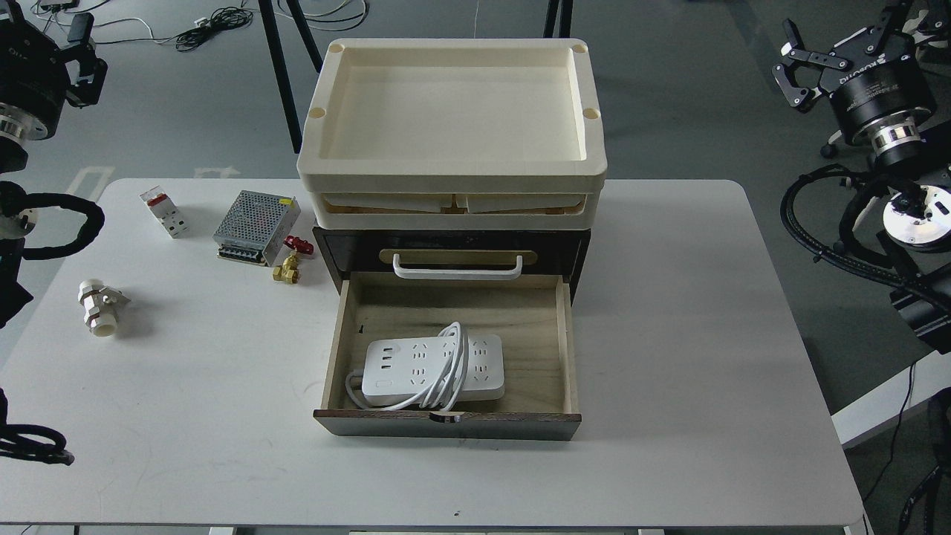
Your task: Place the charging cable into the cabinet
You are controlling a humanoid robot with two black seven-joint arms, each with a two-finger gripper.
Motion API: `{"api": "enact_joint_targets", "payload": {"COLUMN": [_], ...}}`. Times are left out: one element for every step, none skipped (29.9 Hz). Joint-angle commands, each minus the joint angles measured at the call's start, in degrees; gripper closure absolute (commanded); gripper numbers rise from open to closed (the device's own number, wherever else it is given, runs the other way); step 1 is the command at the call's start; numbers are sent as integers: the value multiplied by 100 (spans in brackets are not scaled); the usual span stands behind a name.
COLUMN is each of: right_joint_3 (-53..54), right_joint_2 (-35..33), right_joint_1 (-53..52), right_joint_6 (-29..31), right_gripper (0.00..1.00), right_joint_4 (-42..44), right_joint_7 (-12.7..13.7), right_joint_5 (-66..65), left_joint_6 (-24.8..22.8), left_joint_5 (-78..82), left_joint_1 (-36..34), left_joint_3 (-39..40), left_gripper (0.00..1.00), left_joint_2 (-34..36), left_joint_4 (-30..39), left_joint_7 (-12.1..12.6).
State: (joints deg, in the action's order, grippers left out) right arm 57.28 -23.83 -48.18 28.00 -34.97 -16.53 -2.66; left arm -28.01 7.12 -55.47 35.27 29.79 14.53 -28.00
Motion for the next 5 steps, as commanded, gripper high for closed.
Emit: {"api": "enact_joint_targets", "payload": {"right_joint_3": [20,29,29,29,20], "right_joint_2": [1,10,10,10,10], "right_joint_1": [-7,-7,-16,-24,-24], "right_joint_6": [0,0,0,0,0], "right_gripper": [1,1,1,1,1], "right_joint_4": [51,51,51,51,51], "right_joint_7": [1,1,1,1,-8], "right_joint_5": [2,-6,2,2,-6], "left_joint_6": [1,1,1,1,1], "left_joint_5": [0,0,-9,-9,-9], "left_joint_1": [10,10,19,19,28], "left_joint_3": [6,6,15,15,15], "left_gripper": [8,8,8,7,7], "left_joint_2": [1,1,1,1,1], "left_joint_4": [-3,-3,-3,-3,-3], "left_joint_7": [0,0,0,0,0]}}
